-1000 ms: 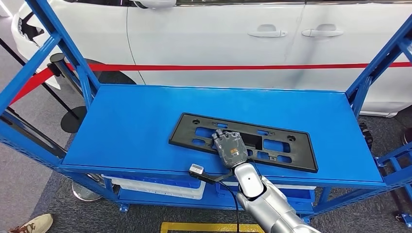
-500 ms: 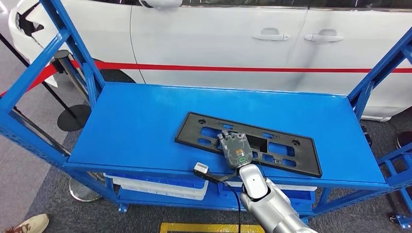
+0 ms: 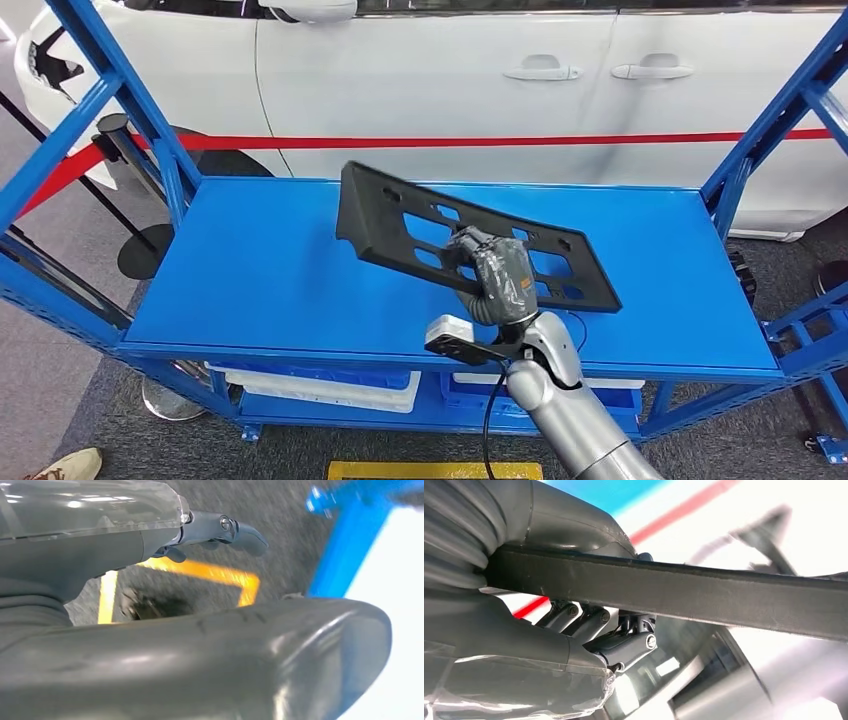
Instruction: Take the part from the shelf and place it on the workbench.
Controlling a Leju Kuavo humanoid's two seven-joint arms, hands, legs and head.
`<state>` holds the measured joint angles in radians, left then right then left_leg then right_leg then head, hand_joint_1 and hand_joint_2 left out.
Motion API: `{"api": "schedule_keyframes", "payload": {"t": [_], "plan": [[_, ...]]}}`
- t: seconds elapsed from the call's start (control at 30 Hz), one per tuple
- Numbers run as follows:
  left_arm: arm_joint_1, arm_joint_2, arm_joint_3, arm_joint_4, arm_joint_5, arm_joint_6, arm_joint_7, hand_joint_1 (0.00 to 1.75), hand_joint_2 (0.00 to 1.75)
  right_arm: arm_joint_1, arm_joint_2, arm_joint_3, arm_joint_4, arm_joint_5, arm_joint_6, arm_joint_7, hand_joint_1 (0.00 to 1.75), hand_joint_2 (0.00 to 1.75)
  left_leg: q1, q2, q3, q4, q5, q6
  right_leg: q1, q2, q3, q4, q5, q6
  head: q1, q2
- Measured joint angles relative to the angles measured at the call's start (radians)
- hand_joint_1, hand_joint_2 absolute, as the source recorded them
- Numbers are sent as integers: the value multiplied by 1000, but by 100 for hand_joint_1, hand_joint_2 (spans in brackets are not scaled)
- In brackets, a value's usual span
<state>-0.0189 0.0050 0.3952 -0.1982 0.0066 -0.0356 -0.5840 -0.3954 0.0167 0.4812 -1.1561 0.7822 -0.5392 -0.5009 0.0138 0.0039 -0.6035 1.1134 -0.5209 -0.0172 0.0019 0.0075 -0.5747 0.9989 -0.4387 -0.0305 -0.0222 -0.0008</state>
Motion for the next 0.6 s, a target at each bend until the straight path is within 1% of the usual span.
{"api": "schedule_keyframes", "payload": {"t": [0.03,0.07,0.1,0.13,0.17,0.2,0.23,0.27,0.3,0.37,0.4,0.43,0.47,0.5,0.57,0.6], "plan": [[0,0,5,0,-1,-7,-5,0,0,11,-7,-4,-54,-71,11,-41,171,175,0,0,-28,66,-37,-3,1,0,0,0,0,-2,0,0],[0,1,9,0,-3,-11,-9,0,0,24,-14,-7,-110,-135,24,-77,171,175,1,0,-55,129,-65,-5,1,-1,-1,0,0,-3,0,0],[1,1,13,0,-4,-12,-11,0,0,40,-22,-10,-163,-188,39,-102,171,175,1,0,-71,168,-77,-7,2,-1,-2,1,0,-4,0,0],[1,2,18,0,-6,-14,-11,0,0,55,-29,-12,-212,-232,55,-121,171,175,2,0,-69,171,-69,-9,1,-1,-3,2,0,-3,0,0],[1,2,21,0,-7,-16,-13,0,0,68,-35,-13,-261,-274,74,-136,171,175,3,0,-50,137,-45,-9,0,-1,-4,4,-1,-3,0,0],[0,3,24,0,-8,-18,-14,0,0,81,-41,-15,-307,-312,92,-149,171,175,4,0,-15,73,-11,-9,-1,0,-4,7,-2,-1,-1,0],[-2,4,27,0,-10,-20,-17,0,0,92,-46,-16,-352,-346,110,-160,171,175,4,0,20,4,16,-7,0,0,-6,11,-3,2,0,0],[-4,5,29,0,-12,-21,-20,0,0,103,-52,-17,-397,-381,129,-171,171,175,3,-1,47,-51,33,-2,1,0,-10,17,-5,7,0,0],[-6,6,31,0,-14,-22,-25,0,0,111,-58,-18,-438,-413,148,-179,171,175,1,-1,62,-85,41,3,2,-1,-14,21,-6,12,0,0],[-6,6,36,0,-20,-22,-40,0,0,122,-76,-17,-519,-502,200,-190,171,175,-3,-4,62,-98,41,15,1,-2,-20,24,-4,24,1,0],[-5,6,39,0,-23,-22,-49,0,0,124,-88,-17,-561,-558,235,-192,171,175,-2,-4,61,-101,45,22,0,-2,-22,25,-5,30,1,0],[-4,6,42,0,-25,-22,-57,0,0,126,-102,-16,-602,-619,277,-192,171,175,0,-4,61,-105,48,28,-1,-2,-26,34,-13,35,1,0],[-5,5,44,0,-27,-22,-63,0,0,126,-115,-16,-640,-675,325,-193,171,175,2,-3,61,-108,52,34,-2,-2,-38,59,-30,40,2,0],[-6,5,46,0,-29,-21,-66,0,0,126,-128,-16,-671,-723,378,-193,171,175,3,-3,62,-110,54,38,-4,-2,-58,102,-57,45,2,0],[-8,4,50,0,-34,-20,-69,0,0,126,-146,-16,-712,-793,482,-194,171,175,2,-1,61,-110,54,42,-8,-3,-119,229,-116,52,2,0],[-9,4,52,0,-36,-20,-68,0,0,128,-154,-16,-721,-817,528,-192,171,175,2,0,61,-109,54,42,-11,-3,-143,277,-130,55,2,0]]}}
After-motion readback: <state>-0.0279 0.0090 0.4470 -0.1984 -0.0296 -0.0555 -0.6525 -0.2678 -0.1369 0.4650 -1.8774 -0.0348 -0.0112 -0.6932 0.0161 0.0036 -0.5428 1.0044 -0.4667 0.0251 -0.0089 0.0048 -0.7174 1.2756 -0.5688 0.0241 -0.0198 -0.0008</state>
